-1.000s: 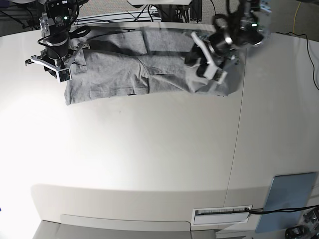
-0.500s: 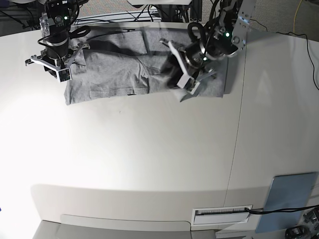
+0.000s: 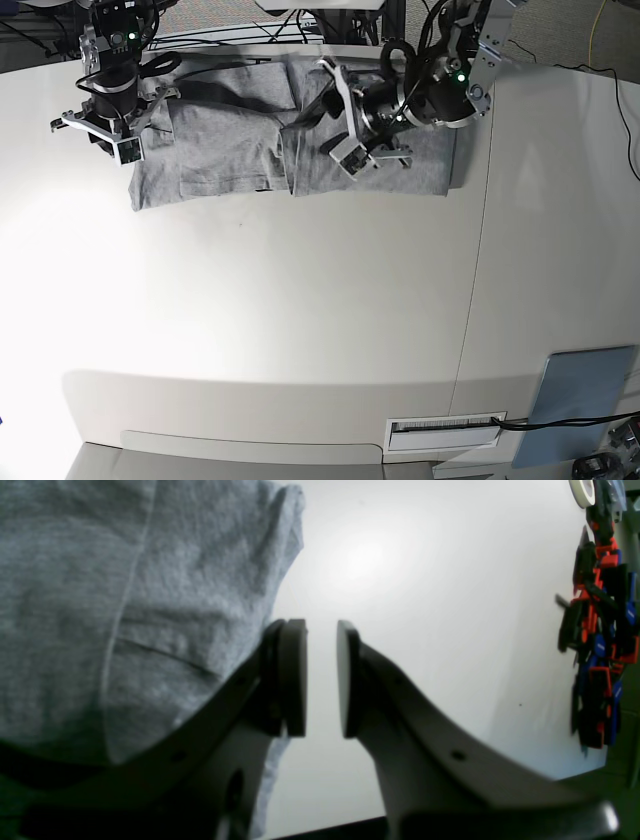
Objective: Fold the T-shirt properly
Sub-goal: 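Grasp the folded strip end with the left gripper and fold it toward the right gripper, then grasp the strip end with the right gripper and fold it toward the left gripper, then lift and flip the folded bundle with both grippers, setting it down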
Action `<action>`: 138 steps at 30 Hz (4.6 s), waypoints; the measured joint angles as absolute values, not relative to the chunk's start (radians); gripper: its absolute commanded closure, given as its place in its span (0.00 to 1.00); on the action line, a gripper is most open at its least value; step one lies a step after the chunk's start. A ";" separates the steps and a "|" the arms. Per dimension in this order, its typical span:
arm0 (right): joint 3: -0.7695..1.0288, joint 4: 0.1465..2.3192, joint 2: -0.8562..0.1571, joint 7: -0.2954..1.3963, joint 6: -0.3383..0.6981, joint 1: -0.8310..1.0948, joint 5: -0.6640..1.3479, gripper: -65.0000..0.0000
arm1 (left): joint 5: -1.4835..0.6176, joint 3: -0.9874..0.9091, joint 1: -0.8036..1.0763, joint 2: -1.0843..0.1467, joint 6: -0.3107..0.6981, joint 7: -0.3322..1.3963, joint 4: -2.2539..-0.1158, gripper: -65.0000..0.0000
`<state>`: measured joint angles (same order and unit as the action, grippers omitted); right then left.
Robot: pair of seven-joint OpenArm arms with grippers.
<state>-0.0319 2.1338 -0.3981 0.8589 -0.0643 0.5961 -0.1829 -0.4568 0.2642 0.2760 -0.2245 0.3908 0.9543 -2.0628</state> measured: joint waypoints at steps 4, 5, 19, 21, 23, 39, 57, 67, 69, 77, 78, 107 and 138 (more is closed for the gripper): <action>-0.032 2.134 -0.398 0.870 -0.088 0.596 -0.183 0.83 | -0.384 0.206 0.274 -0.222 0.392 0.941 -2.063 0.51; -0.032 2.134 -0.398 0.889 -0.090 0.596 -0.192 0.83 | -0.373 0.184 0.274 -0.222 0.390 0.935 -2.063 0.51; 0.364 2.134 -0.413 0.875 0.108 0.598 0.242 0.77 | -0.634 -0.156 0.406 -0.219 0.530 0.919 -2.063 0.51; 0.394 2.134 -0.413 0.878 0.138 0.599 0.308 0.77 | -0.665 -0.160 0.411 -0.219 0.547 0.919 -2.063 0.51; 0.397 2.133 -0.412 0.865 0.152 0.599 0.316 0.77 | -0.692 -0.158 0.412 -0.218 0.548 0.919 -2.063 0.51; 0.397 2.050 -0.412 0.965 0.292 0.595 0.470 0.33 | -0.693 -0.157 0.412 -0.219 0.547 0.919 -2.063 0.51; 0.399 1.670 -0.371 1.020 0.504 0.448 0.873 0.33 | -0.693 -0.158 0.421 -0.218 0.547 0.919 -2.063 0.51; 0.399 1.664 -0.340 1.009 0.506 0.430 0.874 0.33 | -0.693 -0.158 0.421 -0.219 0.547 0.920 -2.063 0.51; 0.402 1.664 -0.321 1.001 0.506 0.426 0.881 0.33 | -0.693 -0.157 0.421 -0.218 0.547 0.920 -2.063 0.51; 0.402 1.664 -0.266 0.994 0.515 0.422 0.892 0.33 | -0.693 -0.157 0.421 -0.218 0.547 0.920 -2.063 0.51; 0.402 1.664 -0.266 0.994 0.515 0.422 0.892 0.33 | -0.693 -0.158 0.421 -0.219 0.547 0.920 -2.063 0.51; 0.459 1.654 -0.266 0.969 0.442 0.351 0.730 0.98 | -0.611 -0.157 0.421 -0.218 0.540 0.943 -2.063 0.51; -0.282 2.127 -0.010 1.012 0.164 0.267 0.296 0.98 | -0.542 -0.157 0.415 -0.211 0.648 0.716 -1.750 0.51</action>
<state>-0.2825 2.1273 -0.0105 1.0122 0.1638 0.2672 0.2962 -0.5419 -0.1574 0.4152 -0.2111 0.6483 0.7158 -1.7496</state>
